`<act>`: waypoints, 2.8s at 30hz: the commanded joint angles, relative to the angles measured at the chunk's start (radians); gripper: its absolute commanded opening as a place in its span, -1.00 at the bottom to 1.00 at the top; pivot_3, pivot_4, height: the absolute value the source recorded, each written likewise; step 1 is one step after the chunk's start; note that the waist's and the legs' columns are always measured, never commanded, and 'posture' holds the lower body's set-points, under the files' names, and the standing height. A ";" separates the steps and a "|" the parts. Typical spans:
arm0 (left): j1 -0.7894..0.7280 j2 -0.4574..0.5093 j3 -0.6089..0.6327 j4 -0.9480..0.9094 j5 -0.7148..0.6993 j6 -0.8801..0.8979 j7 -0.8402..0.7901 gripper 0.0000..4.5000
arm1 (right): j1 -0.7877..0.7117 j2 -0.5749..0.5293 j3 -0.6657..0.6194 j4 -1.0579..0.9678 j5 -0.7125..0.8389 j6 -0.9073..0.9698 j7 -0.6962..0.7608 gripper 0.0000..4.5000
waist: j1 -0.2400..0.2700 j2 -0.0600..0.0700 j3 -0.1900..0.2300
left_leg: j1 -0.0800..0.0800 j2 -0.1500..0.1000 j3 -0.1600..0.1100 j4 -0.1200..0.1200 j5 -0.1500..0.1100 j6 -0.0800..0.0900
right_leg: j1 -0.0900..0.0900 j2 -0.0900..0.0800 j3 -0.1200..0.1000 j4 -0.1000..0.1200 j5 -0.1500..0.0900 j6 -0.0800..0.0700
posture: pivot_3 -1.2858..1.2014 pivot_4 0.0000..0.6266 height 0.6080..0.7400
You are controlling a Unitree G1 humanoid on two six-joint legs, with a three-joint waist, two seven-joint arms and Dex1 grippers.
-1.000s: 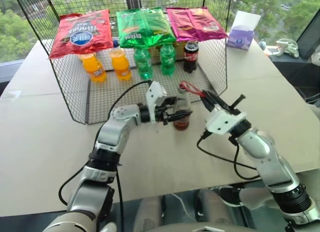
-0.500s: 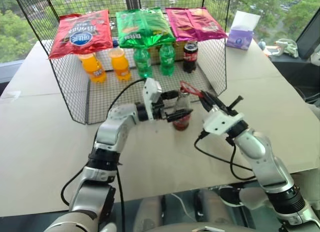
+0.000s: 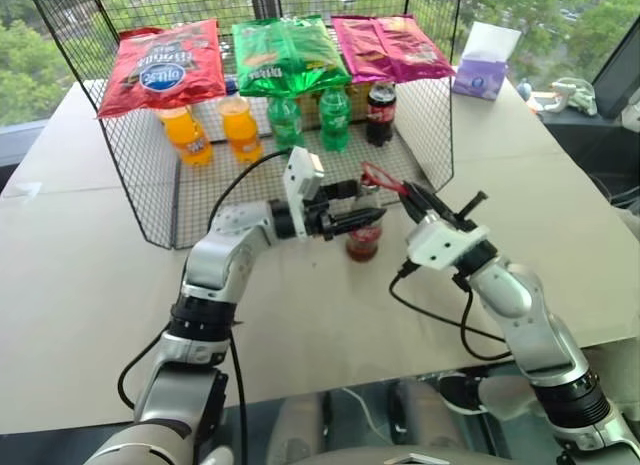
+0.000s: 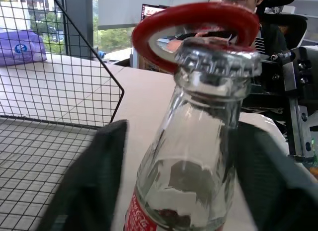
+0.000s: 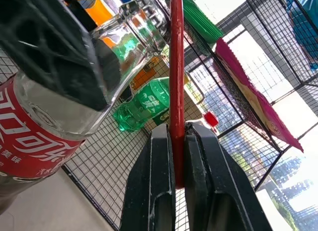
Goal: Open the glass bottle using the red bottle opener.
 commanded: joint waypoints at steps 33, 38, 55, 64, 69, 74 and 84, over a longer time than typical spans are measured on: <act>0.038 0.043 -0.022 0.026 0.034 -0.080 -0.072 -0.03 | 0.012 0.036 -0.009 -0.014 -0.012 -0.055 -0.003 -1.00 | 0.000 0.000 0.000 | 0.001 0.000 0.001 0.000 0.000 0.000 | 0.000 0.000 0.001 0.001 0.000 0.000 | 0.03 -0.52 1.00; 0.034 0.039 -0.026 0.025 0.038 -0.085 -0.070 -0.03 | 0.021 0.035 -0.007 -0.009 -0.013 -0.066 -0.003 -1.00 | 0.000 0.000 0.000 | 0.001 0.000 0.001 0.000 0.000 0.000 | 0.000 0.000 0.001 0.001 0.000 0.000 | 0.03 -0.52 1.00; 0.013 0.033 -0.019 0.017 0.031 -0.062 -0.067 -0.03 | 0.046 0.048 0.024 0.027 -0.053 -0.141 -0.045 -1.00 | 0.000 0.000 0.000 | 0.001 0.000 0.001 0.000 0.000 0.000 | 0.000 0.000 0.001 0.001 0.000 0.000 | 0.03 -0.52 1.00; 0.014 0.037 -0.013 0.050 0.033 -0.076 -0.090 -0.03 | 0.054 0.029 0.038 0.060 -0.118 -0.228 -0.082 -1.00 | 0.001 0.000 0.000 | 0.001 0.000 0.001 0.000 0.000 0.000 | 0.000 0.000 0.001 0.001 0.000 0.000 | 0.03 -0.52 1.00; 0.016 0.034 -0.015 0.054 0.036 -0.079 -0.095 -0.03 | 0.059 0.011 0.041 0.078 -0.162 -0.231 -0.084 -1.00 | 0.000 0.000 -0.001 | 0.001 0.000 0.001 0.000 0.000 0.000 | 0.000 0.000 0.001 0.001 0.000 0.000 | 0.03 -0.52 1.00; 0.014 0.035 -0.018 0.066 0.040 -0.085 -0.102 -0.03 | 0.042 -0.021 0.028 0.087 -0.203 -0.229 -0.076 -1.00 | 0.000 0.000 -0.001 | 0.001 0.000 0.001 0.000 0.000 0.000 | 0.000 0.000 0.001 0.001 0.000 0.000 | 0.03 -0.52 1.00; -0.002 0.016 -0.025 0.085 0.044 -0.091 -0.100 -0.03 | -0.067 -0.254 -0.079 0.026 -0.077 -0.270 0.123 -1.00 | 0.001 0.000 -0.001 | 0.002 0.000 0.001 0.000 0.000 0.000 | 0.001 0.000 0.001 0.000 0.000 0.000 | 0.03 -0.52 1.00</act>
